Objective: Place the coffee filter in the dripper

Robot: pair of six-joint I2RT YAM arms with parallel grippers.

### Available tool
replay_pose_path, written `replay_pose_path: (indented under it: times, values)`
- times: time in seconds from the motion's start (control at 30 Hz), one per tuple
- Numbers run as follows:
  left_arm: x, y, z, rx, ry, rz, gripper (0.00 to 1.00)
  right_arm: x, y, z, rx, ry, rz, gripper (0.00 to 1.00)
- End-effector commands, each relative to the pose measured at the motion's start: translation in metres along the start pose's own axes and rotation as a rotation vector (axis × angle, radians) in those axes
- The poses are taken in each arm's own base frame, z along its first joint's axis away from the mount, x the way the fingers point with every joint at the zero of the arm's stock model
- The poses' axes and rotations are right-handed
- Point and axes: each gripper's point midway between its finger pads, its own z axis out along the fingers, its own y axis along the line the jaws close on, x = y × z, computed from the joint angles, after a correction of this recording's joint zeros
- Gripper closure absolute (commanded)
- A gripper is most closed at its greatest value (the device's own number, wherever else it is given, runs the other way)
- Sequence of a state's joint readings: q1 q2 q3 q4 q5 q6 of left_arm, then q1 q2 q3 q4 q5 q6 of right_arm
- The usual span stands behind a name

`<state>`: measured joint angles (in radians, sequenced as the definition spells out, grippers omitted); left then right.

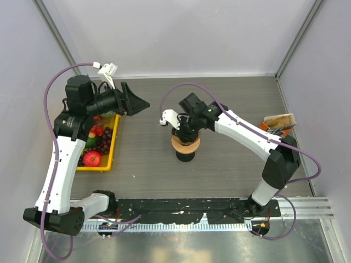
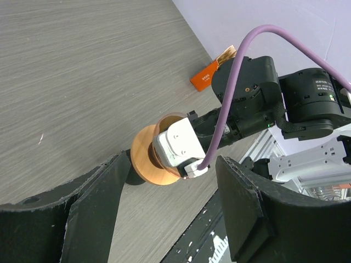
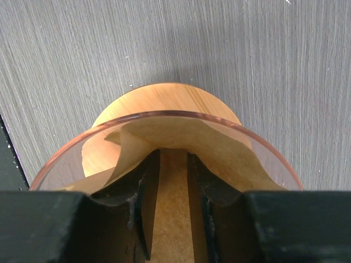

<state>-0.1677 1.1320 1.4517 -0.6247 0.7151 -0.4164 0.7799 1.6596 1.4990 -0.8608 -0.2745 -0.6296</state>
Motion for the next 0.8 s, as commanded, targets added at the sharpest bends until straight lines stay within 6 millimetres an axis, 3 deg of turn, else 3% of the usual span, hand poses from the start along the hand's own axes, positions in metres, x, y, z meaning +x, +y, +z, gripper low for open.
replay_pose_path:
  times: [0.0,0.23,0.6,0.77]
  values:
    - [-0.006,-0.002,-0.004,0.002,-0.027,0.026,0.27,-0.008,-0.006,-0.003,0.022,0.003,-0.014,0.69]
    - [-0.007,0.000,-0.003,0.002,-0.026,0.014,0.27,-0.003,-0.004,-0.002,0.007,0.029,-0.017,0.76]
    - [-0.009,0.001,0.000,0.008,-0.029,0.003,0.27,-0.034,0.001,-0.024,0.020,-0.037,-0.052,0.72]
    - [-0.009,0.003,0.001,0.005,-0.028,-0.005,0.27,-0.037,0.001,-0.028,0.024,-0.033,-0.053,0.71]
